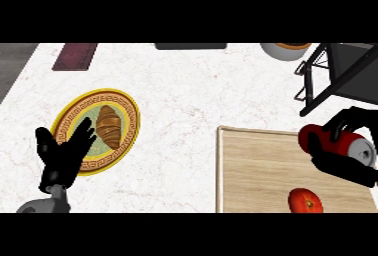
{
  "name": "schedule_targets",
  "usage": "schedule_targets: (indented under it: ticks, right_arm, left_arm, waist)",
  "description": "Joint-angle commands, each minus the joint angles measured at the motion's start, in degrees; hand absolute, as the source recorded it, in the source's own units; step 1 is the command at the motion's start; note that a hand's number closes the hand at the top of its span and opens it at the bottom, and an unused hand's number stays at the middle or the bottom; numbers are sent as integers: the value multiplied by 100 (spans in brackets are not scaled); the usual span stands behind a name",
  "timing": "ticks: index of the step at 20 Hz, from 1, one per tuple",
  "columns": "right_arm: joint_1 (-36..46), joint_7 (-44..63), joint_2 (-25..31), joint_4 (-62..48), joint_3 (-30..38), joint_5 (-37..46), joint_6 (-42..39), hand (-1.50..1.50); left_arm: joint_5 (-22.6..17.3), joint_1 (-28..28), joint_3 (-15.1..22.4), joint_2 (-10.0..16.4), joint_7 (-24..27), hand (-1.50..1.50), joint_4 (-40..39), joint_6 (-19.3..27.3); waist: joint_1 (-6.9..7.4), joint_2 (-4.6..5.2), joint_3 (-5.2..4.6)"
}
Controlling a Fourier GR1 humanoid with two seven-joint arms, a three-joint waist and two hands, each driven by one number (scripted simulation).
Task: Pick the can from the tray and place it in the tiered shelf
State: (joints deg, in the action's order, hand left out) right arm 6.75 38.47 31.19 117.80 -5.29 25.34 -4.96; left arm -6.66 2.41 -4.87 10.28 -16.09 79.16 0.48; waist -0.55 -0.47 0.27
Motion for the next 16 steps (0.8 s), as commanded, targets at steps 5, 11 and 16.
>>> schedule_targets:
  ticks: [5,11,16]
  right_arm:
    - [894,1592,760,1176,1543,-886,-881,150]
    - [1827,1813,1617,393,2858,-2034,-1492,150]
    - [2652,1469,2001,-1087,2939,-1982,-1364,150]
  left_arm:
    - [-94,-200,-48,123,-72,0,-89,-275]
    - [-44,-329,23,-52,-9,0,76,-180]
    - [-243,-38,-209,302,-141,0,-117,-535]
  waist:
    - [34,28,-34]
    - [62,29,-31]
    - [118,54,-32]
